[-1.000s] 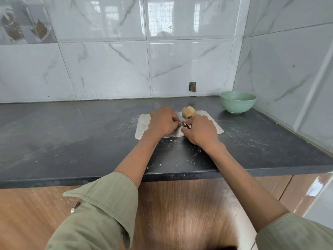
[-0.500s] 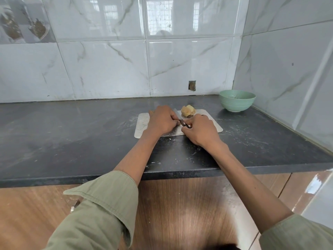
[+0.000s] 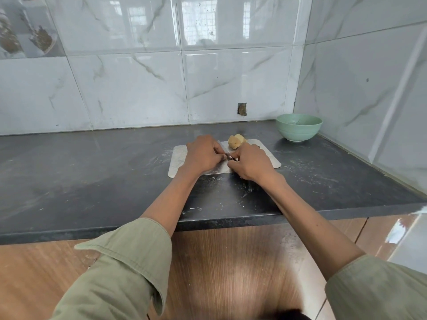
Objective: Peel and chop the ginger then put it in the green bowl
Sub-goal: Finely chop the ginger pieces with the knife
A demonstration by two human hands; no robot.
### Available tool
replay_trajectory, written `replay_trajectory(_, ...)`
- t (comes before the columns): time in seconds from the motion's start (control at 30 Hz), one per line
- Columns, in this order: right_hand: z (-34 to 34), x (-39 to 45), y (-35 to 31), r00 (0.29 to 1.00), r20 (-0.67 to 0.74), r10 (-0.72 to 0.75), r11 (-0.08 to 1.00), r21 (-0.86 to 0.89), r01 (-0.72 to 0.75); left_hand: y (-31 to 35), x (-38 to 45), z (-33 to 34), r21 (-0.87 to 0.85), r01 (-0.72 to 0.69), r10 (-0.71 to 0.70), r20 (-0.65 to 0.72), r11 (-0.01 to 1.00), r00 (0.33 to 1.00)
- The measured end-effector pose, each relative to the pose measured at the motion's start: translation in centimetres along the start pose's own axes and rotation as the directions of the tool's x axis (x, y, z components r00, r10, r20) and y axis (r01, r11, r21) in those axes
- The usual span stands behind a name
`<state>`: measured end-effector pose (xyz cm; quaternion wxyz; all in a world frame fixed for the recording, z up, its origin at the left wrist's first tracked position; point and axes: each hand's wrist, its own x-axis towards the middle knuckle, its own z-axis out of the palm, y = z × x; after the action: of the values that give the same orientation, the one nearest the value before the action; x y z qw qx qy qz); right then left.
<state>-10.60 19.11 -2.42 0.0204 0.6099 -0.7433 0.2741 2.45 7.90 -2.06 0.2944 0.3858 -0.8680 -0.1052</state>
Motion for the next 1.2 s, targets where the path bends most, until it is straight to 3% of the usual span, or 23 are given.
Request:
replay_trajectory(0.2,1.0,-1.0,-1.0,0.988,-0.156,0.021,0.993,-0.115,-0.039,-0.1,0.0,-0.1,-0.036,0.021,-0.022,-0.005,0.999,1.0)
replay_trajectory(0.53,0.0,-3.3,-0.9,0.982,-0.186,0.037,0.998,-0.038,-0.044,-0.9,0.4,-0.1,-0.049,0.047,-0.047,0.004,0.998,0.999)
replay_trajectory(1.2,0.2,-4.1,-2.0,0.984,-0.167,-0.061,0.991,-0.131,0.039,-1.0,0.3,0.1,-0.083,0.047,-0.045,0.023,0.995,0.999)
